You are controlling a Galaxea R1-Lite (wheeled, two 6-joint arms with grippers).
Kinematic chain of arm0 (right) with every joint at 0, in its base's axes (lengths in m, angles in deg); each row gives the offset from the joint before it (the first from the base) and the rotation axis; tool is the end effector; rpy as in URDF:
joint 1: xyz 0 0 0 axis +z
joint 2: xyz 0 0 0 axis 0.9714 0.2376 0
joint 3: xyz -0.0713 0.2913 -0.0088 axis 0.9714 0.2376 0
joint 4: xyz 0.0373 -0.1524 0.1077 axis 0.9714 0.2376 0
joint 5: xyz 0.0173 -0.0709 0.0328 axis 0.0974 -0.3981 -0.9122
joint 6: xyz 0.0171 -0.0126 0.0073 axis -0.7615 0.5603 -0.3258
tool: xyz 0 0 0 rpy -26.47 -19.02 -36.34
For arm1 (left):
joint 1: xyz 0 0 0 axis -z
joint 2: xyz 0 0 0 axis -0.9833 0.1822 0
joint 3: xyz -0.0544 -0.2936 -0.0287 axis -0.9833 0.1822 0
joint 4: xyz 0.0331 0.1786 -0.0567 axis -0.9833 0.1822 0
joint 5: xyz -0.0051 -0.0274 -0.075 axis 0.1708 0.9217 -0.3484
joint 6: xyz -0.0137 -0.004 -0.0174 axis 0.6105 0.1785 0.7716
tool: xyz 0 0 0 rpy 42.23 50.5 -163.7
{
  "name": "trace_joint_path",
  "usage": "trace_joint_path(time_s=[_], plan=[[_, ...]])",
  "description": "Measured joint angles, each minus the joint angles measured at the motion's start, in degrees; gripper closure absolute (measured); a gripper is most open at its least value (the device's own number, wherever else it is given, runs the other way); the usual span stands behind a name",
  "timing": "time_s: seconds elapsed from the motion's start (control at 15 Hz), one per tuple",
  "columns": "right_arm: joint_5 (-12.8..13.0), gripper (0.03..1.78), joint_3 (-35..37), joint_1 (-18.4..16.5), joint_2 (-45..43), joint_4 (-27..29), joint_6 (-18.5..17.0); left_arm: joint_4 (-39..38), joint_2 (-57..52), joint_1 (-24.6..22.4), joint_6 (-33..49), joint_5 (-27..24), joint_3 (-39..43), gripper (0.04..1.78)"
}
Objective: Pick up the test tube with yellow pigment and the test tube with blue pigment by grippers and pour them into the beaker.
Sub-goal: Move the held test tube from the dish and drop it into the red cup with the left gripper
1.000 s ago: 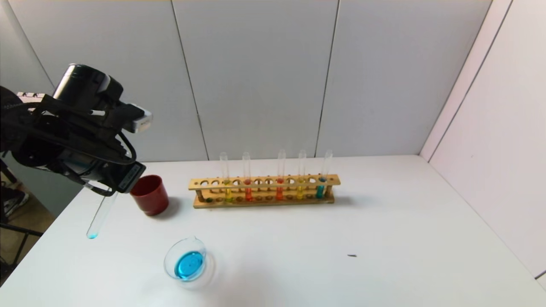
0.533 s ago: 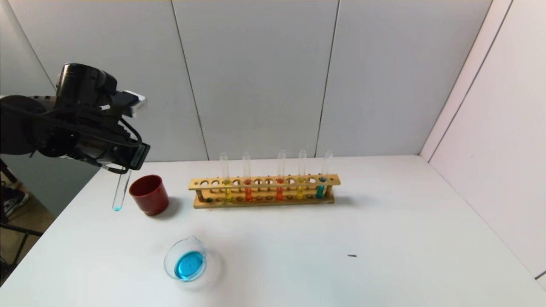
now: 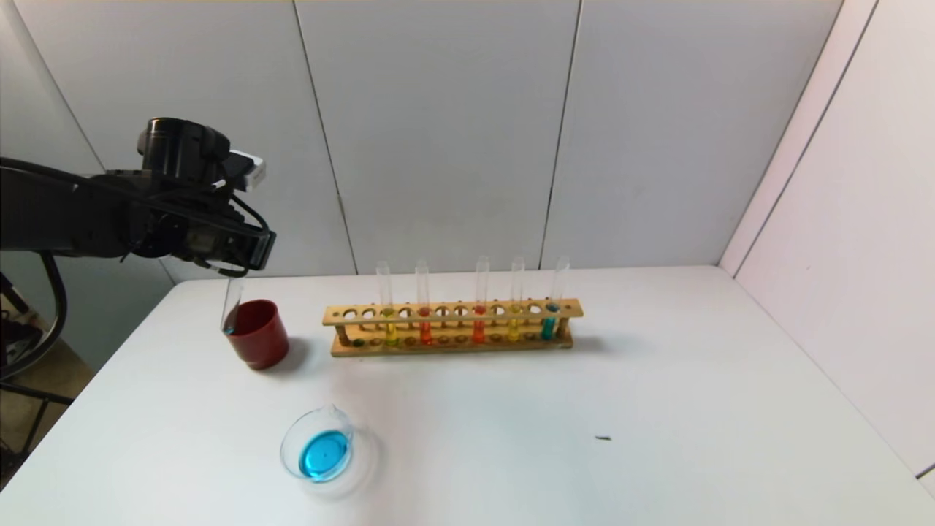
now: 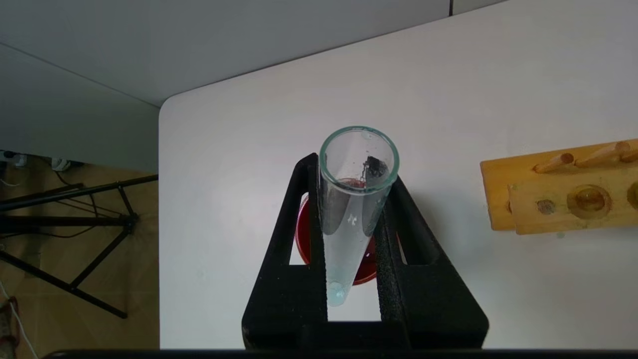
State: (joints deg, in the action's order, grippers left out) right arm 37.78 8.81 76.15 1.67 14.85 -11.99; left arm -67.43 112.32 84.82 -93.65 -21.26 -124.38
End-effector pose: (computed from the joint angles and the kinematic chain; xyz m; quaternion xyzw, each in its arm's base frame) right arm -0.0237 -0.0002 0.0753 0.0067 0.0098 -0.0048 0.9999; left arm 0.3627 -0.0286 0.2173 0.1490 0.2687 0.0380 0.9509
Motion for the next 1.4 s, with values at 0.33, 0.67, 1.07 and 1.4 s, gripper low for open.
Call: trace_joint_path(time_s=[0.33,0.67,1.07,1.4], plan=[[0.0,0.11,0.0,0.0,0.0,0.0,0.0,-2.1,3.2,-0.2,1.0,0.2,-3.4,1.5],[0.0,0.11,0.0,0.0,0.0,0.0,0.0,-2.1,5.7,-0.2,1.6,0.2,-4.4,1.5],[0.0,0.11,0.0,0.0,0.0,0.0,0.0,-4.7,6.4,-0.2,2.9,0.2,-0.3,1.5],[0.0,0.11,0.0,0.0,0.0,0.0,0.0,-11.8,6.8,-0.4,2.8,0.0,6.5,1.5]])
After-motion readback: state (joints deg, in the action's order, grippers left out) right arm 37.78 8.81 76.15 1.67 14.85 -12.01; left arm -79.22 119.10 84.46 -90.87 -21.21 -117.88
